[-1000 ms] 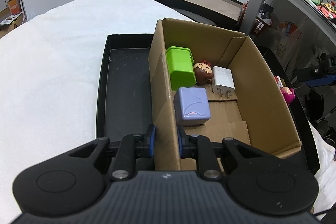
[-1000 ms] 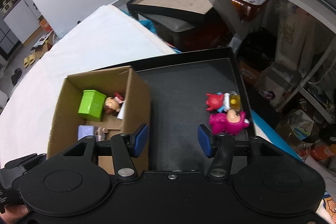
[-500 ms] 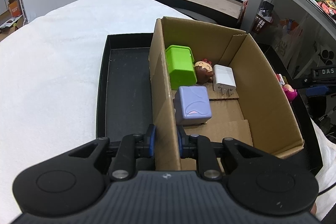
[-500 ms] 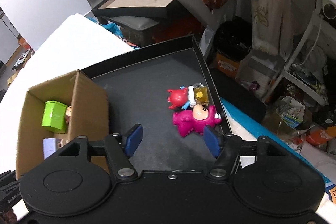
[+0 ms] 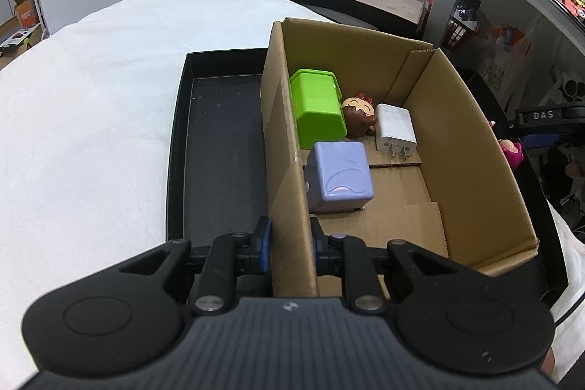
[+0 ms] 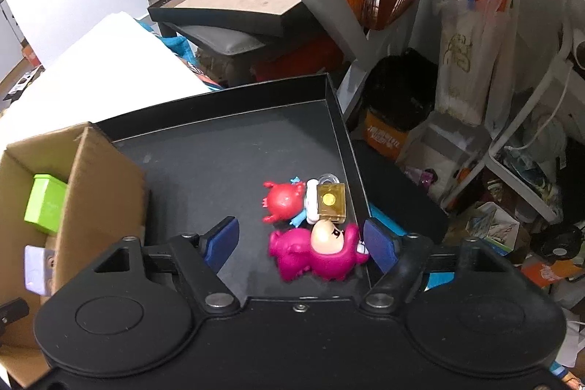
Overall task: Organize rigid objects
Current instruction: 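Move the right gripper to the pink dinosaur toy and grasp it, then carry the pink dinosaur with the right gripper and release it in the box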
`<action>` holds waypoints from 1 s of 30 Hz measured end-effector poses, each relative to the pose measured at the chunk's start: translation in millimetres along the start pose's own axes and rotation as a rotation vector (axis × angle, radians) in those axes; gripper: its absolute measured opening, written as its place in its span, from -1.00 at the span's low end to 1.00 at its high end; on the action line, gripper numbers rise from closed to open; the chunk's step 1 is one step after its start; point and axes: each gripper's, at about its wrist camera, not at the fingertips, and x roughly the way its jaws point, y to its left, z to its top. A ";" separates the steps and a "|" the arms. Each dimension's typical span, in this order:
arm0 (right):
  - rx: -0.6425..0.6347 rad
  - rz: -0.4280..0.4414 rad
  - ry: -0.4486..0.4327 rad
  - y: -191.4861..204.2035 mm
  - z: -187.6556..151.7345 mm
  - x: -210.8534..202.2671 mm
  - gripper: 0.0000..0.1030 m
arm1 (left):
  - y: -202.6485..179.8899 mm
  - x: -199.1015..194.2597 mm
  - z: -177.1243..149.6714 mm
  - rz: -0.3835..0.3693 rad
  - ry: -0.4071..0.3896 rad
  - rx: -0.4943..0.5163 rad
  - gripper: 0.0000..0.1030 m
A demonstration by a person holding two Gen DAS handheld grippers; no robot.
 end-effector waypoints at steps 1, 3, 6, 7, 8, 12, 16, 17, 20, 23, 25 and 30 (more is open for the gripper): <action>-0.005 -0.001 0.002 0.6 0.7 3.5 0.45 | -0.7 0.2 -0.2 0.003 0.000 0.003 -0.63; -0.021 0.006 0.002 2.8 1.0 8.4 0.45 | -1.1 0.8 -0.5 0.005 0.000 0.006 -0.63; -0.040 -0.016 0.004 6.2 1.3 13.5 0.45 | 0.4 1.2 -0.3 0.000 0.001 0.002 -0.63; -0.038 -0.023 0.011 6.2 1.0 15.5 0.45 | 0.7 1.3 -0.3 -0.001 0.002 0.001 -0.63; -0.034 -0.023 0.020 5.9 0.3 16.8 0.45 | 0.6 1.3 -0.3 -0.001 0.002 0.002 -0.63; -0.051 -0.025 0.065 8.9 -5.5 24.2 0.28 | 1.1 1.3 -0.5 -0.003 0.001 0.001 -0.63; -0.051 -0.024 0.073 9.7 -7.5 23.6 0.21 | 2.1 1.1 -0.7 -0.007 0.001 -0.001 -0.62; -0.056 -0.024 0.074 11.1 -7.8 22.5 0.21 | 2.0 1.2 -0.6 -0.007 0.001 -0.001 -0.62; -0.054 -0.018 0.073 15.2 -8.3 16.3 0.21 | 2.4 1.2 -0.7 -0.007 0.001 -0.002 -0.62; -0.019 -0.004 0.073 15.1 -6.9 7.6 0.21 | 2.0 1.2 -0.7 -0.007 0.001 -0.001 -0.62; 0.000 0.008 0.075 15.5 -6.6 1.0 0.21 | 2.2 1.3 -0.6 -0.007 0.002 -0.001 -0.62; -0.011 0.014 0.062 21.6 -6.5 -15.5 0.21 | 2.4 1.2 -0.6 -0.006 0.001 -0.002 -0.62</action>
